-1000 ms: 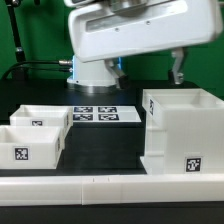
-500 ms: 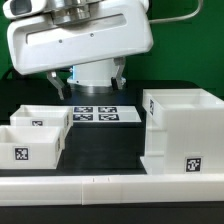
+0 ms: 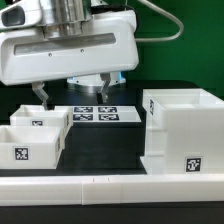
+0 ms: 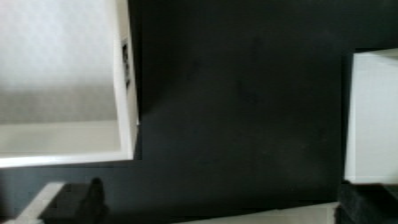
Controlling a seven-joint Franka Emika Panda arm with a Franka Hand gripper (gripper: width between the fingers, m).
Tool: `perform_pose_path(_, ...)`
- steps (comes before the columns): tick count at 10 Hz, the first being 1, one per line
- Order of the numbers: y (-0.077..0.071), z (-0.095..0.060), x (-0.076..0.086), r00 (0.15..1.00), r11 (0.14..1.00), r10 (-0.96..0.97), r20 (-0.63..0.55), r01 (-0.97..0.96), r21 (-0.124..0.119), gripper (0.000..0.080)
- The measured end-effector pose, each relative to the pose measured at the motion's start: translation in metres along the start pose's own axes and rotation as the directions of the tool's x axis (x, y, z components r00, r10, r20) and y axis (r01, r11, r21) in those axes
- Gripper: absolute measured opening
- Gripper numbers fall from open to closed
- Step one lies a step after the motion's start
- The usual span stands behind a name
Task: Assemble drawer
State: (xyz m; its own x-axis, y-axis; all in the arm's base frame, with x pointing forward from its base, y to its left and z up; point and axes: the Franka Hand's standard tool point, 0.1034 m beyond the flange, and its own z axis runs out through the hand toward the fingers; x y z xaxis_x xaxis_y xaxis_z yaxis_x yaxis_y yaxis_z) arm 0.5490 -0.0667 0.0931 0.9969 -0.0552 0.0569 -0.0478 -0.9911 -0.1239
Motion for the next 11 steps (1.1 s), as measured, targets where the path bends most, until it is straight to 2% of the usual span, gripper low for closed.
perform_pose_path(1, 0.007, 0.008, 0.0, 0.998, 0.998, 0.055, -0.02, -0.056, -0.017, 0.0649)
perform_pose_path(3, 0.022, 0.018, -0.008, 0.998, 0.998, 0.054, -0.015, -0.054, -0.024, 0.0649)
perform_pose_path(8, 0.019, 0.02, -0.008, 0.996, 0.995, 0.093, -0.007, -0.093, -0.021, 0.0649)
perform_pose_path(11, 0.024, 0.041, -0.024, 0.988, 0.989, 0.144, 0.045, -0.143, -0.027, 0.0649)
